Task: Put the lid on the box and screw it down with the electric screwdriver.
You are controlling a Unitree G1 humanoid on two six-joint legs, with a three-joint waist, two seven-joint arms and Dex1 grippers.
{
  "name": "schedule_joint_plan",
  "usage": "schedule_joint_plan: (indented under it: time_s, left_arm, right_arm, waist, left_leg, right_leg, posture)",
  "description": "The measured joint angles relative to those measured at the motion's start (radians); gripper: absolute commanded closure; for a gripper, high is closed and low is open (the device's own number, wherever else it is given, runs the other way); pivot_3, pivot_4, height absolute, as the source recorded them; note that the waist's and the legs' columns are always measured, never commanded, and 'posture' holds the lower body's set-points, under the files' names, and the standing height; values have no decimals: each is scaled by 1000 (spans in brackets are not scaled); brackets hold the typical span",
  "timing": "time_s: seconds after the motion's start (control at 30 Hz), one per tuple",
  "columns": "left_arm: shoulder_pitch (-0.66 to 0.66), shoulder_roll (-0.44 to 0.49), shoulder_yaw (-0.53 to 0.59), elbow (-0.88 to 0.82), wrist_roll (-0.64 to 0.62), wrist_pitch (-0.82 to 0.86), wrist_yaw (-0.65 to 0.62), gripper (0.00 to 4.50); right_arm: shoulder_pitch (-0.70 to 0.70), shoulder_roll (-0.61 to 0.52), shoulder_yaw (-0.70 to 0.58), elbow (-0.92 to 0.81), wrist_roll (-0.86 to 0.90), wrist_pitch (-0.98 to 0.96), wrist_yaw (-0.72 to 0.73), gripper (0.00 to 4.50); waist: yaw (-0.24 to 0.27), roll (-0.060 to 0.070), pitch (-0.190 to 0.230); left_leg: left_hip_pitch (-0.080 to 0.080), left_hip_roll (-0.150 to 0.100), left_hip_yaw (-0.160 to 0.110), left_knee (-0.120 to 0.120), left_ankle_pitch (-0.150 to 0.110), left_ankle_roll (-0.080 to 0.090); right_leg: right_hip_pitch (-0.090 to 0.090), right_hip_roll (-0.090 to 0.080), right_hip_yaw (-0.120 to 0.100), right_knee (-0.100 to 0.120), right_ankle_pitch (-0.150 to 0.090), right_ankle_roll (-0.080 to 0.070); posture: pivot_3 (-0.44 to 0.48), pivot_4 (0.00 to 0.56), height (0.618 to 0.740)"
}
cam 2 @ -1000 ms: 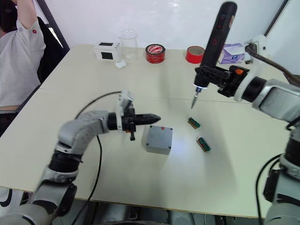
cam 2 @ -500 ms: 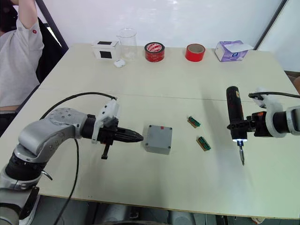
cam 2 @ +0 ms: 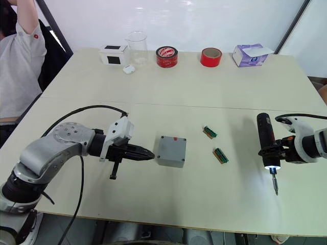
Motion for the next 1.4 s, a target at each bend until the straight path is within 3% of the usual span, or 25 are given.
schedule_joint_plan:
  time_s: [0.5,0.57,0.6,0.73,0.77,1.07,1.27,1.4]
  left_arm:
    - [-1,1,2,2,0,-10,34,4500]
    - [0,-2,5,2,-3,-7,43,4500]
    - [0,-5,6,2,-7,-5,45,4500]
    - [-6,-12,8,5,-24,8,56,4500]
    - [-11,-12,10,10,-24,9,59,4500]
    - [-32,-11,25,43,-47,14,58,4500]
    - [-74,-4,57,107,-66,25,42,4500]
    - [-101,-40,58,184,-35,3,78,4500]
  right_arm:
    - [-25,47,132,-33,-135,-3,72,2728]
    - [-24,49,135,-38,-151,-4,83,1726]
    - [-24,49,136,-41,-156,-5,86,1582]
    - [-26,50,136,-44,-177,-24,107,241]
    - [-26,50,136,-51,-185,-30,114,115]
    - [-132,39,85,-58,-212,-101,209,115]
    - [-133,-12,44,-182,-253,-314,310,115]
    - [83,30,-97,-480,-168,-480,444,115]
  waist:
    - [0,0,0]
    - [0,0,0]
    - [0,0,0]
    - [0,0,0]
    - [-1,0,0]
    - [-1,0,0]
    - [0,0,0]
    - [1,-1,0]
  left_leg:
    - [-1,0,0,14,-1,1]
    - [0,0,1,14,-1,1]
    - [0,0,1,14,-1,1]
    - [1,0,1,14,-1,1]
    - [1,0,1,14,-1,1]
    - [2,0,1,14,-1,1]
    - [2,0,1,15,-1,1]
    - [2,1,0,14,-1,1]
  right_leg:
    - [0,0,2,11,0,0]
    - [0,0,2,12,1,1]
    - [0,0,2,12,1,2]
    - [1,1,2,13,1,2]
    - [1,1,2,13,1,2]
    - [1,1,3,13,1,2]
    - [1,1,3,13,1,2]
    - [2,2,3,14,1,2]
  posture:
    - [0,150,740]
    - [0,150,740]
    - [0,150,740]
    - [0,150,740]
    - [0,150,740]
    - [0,150,740]
    - [0,150,740]
    - [0,150,740]
